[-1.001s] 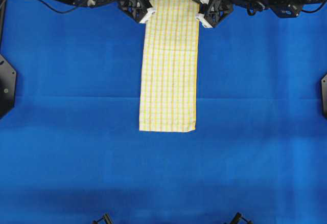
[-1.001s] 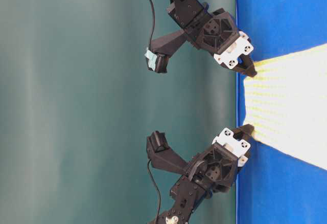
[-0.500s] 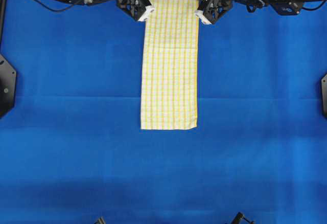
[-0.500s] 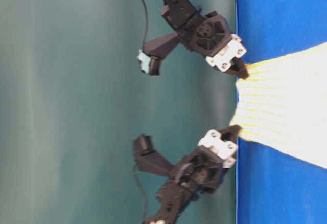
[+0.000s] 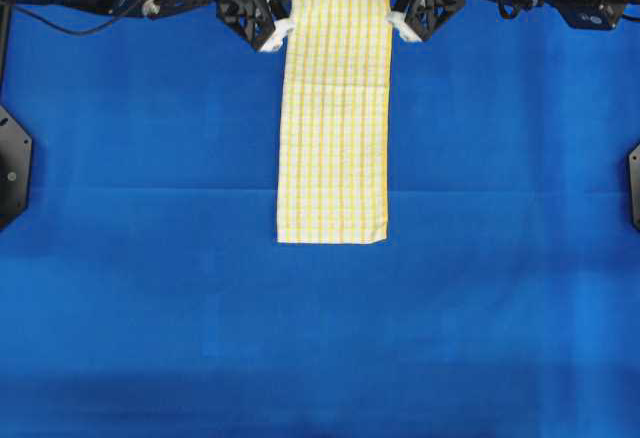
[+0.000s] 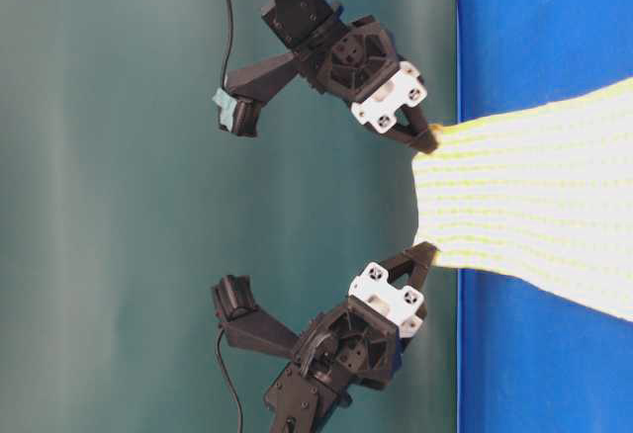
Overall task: Fold the yellow towel.
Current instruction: 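Lift the top end and fold it down onto the strip's lower half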
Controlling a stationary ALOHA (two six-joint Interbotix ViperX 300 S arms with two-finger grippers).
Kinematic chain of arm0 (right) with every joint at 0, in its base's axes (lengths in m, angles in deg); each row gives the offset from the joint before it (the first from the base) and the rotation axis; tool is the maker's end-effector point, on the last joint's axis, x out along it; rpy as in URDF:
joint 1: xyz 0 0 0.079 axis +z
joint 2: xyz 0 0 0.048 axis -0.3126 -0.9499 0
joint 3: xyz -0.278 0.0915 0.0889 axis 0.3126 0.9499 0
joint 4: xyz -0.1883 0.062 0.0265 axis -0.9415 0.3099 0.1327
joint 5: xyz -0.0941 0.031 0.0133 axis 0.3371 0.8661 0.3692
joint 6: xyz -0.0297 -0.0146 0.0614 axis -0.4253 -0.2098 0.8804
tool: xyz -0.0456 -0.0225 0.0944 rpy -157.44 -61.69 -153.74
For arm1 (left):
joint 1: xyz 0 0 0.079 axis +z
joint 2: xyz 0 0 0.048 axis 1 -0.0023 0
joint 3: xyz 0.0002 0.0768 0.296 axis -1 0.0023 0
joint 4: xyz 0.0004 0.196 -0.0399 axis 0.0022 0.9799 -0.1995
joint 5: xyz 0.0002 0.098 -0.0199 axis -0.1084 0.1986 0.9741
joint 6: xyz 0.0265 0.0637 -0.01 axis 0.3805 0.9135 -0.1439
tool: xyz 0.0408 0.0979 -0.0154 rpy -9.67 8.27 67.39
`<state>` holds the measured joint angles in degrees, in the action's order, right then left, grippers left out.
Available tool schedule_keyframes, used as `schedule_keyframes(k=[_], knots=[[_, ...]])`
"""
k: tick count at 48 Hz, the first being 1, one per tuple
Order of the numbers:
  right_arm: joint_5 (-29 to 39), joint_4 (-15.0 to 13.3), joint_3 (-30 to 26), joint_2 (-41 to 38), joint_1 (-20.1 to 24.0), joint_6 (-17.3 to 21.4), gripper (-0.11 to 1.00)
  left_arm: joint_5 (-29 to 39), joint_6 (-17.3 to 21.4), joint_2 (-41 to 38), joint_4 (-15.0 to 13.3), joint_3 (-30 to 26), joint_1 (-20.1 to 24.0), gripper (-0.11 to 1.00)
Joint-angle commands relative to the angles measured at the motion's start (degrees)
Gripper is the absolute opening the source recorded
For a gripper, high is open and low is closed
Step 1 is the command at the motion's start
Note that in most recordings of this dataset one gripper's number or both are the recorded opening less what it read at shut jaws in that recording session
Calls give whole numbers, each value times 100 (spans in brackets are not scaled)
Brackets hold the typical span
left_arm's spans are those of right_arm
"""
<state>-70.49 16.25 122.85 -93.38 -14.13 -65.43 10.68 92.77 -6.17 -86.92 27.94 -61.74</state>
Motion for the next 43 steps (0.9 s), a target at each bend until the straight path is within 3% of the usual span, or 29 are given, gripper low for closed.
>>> schedule_keyframes(k=[1,17,31,43], knots=[[-18,-9,44,237,132,26,6,-18,-44,299,-9,62,-176,2],[9,79,721,809,888,105,6,-35,-492,870,-9,747,-1072,2],[18,510,1151,1178,1582,105,6,-105,-1011,967,-18,1002,-2057,2],[-9,932,1230,1169,2347,114,6,-88,-1266,1055,-9,1204,-2637,3]])
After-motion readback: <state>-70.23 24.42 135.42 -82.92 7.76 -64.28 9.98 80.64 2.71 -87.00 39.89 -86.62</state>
